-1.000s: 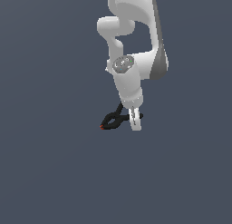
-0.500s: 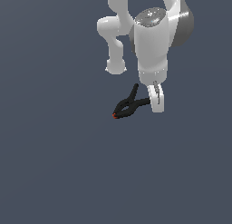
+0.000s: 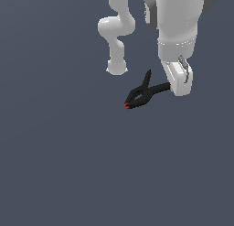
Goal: Pick up the object and move it to a goal position.
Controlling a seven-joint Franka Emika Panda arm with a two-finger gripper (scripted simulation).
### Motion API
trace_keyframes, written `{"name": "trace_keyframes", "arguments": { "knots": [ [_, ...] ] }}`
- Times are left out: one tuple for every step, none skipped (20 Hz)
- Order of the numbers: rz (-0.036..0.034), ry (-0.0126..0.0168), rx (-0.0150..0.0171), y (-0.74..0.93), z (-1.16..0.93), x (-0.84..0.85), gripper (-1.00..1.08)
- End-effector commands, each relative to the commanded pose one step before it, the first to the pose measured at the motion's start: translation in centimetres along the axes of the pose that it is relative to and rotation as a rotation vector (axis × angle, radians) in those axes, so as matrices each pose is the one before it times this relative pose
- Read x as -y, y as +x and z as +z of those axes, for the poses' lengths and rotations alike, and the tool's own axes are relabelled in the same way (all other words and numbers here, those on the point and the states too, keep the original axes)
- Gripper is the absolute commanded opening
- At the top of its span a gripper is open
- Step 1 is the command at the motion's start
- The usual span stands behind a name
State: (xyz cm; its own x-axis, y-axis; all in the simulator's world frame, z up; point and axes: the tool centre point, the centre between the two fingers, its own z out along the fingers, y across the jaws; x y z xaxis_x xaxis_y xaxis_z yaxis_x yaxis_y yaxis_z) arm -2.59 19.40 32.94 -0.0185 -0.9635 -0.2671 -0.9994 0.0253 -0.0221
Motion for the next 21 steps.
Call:
{"name": "trace_keyframes", "arguments": {
  "knots": [
    [-0.00002, 0.00159, 0.00094, -0.844, -1.024, 0.033, -1.00],
    [0.00000, 0.00000, 0.00000, -0.210, -0.217, 0.010, -1.00],
    [-0.00025, -0.00011, 0.00041, -0.166, -0.171, 0.004, -1.00],
    [0.00000, 0.00000, 0.00000, -0.115, -0.117, 0.007, -1.00],
    [0.00000, 0.00000, 0.00000, -0.069, -0.070, 0.004, -1.00],
    [0.00000, 0.00000, 0.00000, -0.023, -0.023, 0.001, -1.00],
    [-0.00025, -0.00214, -0.00035, 0.138, 0.266, -0.051, -1.00],
    [0.00000, 0.00000, 0.00000, -0.007, -0.034, 0.001, -1.00],
    [0.00000, 0.00000, 0.00000, -0.021, -0.103, 0.002, -1.00],
    [0.00000, 0.00000, 0.00000, -0.035, -0.172, 0.002, -1.00],
    [0.00000, 0.00000, 0.00000, -0.048, -0.241, 0.002, -1.00],
    [0.00000, 0.00000, 0.00000, -0.061, -0.310, 0.001, -1.00],
    [0.00000, 0.00000, 0.00000, -0.073, -0.380, -0.002, -1.00],
    [0.00000, 0.00000, 0.00000, -0.084, -0.450, -0.006, -1.00],
    [0.00000, 0.00000, 0.00000, -0.081, -0.452, -0.010, -1.00],
    [0.00027, 0.00014, -0.00062, -0.068, -0.373, -0.008, -1.00],
    [0.00000, 0.00000, 0.00000, -0.053, -0.314, -0.012, -1.00],
    [0.00000, 0.00000, 0.00000, -0.041, -0.245, -0.011, -1.00],
    [0.00000, 0.00000, 0.00000, -0.029, -0.175, -0.008, -1.00],
    [0.00020, 0.00012, -0.00043, -0.018, -0.099, -0.003, -1.00],
    [0.00000, 0.00000, 0.00000, -0.006, -0.035, -0.002, -1.00]
  ]
}}
